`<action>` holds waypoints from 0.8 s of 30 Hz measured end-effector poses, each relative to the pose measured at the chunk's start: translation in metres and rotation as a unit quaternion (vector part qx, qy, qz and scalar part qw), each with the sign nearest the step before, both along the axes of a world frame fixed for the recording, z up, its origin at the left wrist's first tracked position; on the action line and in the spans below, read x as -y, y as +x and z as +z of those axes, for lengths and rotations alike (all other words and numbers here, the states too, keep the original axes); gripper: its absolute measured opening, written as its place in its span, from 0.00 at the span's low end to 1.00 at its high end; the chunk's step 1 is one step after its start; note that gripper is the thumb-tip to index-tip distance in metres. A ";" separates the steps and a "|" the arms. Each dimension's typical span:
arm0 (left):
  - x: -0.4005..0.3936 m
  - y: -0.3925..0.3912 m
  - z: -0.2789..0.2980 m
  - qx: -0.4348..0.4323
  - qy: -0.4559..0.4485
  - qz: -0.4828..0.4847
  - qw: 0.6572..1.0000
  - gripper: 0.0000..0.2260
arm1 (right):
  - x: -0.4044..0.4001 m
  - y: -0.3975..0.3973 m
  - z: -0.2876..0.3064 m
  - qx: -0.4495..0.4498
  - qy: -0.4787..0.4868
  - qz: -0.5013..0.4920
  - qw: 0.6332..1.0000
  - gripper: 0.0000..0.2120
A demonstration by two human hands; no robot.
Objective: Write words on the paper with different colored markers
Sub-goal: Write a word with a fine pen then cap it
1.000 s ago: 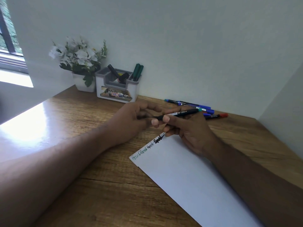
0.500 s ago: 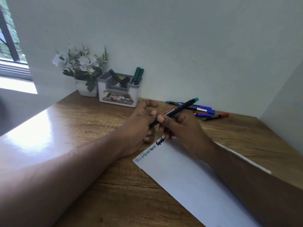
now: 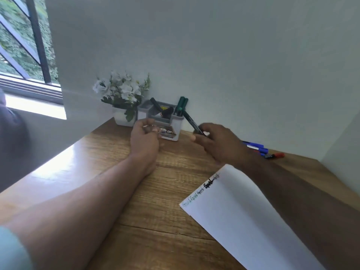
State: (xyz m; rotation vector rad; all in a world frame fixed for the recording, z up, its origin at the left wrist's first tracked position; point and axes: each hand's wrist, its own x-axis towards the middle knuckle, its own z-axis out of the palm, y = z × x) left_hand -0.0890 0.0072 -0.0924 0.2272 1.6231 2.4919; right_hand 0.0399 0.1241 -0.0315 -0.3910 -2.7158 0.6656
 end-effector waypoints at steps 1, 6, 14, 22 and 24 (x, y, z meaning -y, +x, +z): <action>0.000 0.000 -0.001 -0.003 -0.004 0.002 1.000 0.11 | 0.000 -0.013 0.004 0.001 0.041 -0.006 0.999 0.12; 0.000 -0.002 -0.001 -0.001 -0.001 0.013 1.000 0.11 | 0.011 -0.062 0.013 -0.023 0.130 0.001 0.991 0.12; 0.000 -0.003 -0.002 -0.020 -0.010 0.011 1.000 0.13 | 0.017 -0.105 0.012 -0.118 0.115 -0.044 0.985 0.08; -0.001 -0.002 -0.005 -0.084 -0.067 0.006 0.994 0.11 | 0.015 -0.098 -0.009 -0.134 0.183 -0.073 0.971 0.32; 0.000 0.001 -0.005 -0.139 -0.101 -0.015 0.985 0.10 | 0.006 -0.084 -0.011 -0.165 0.151 -0.055 0.973 0.31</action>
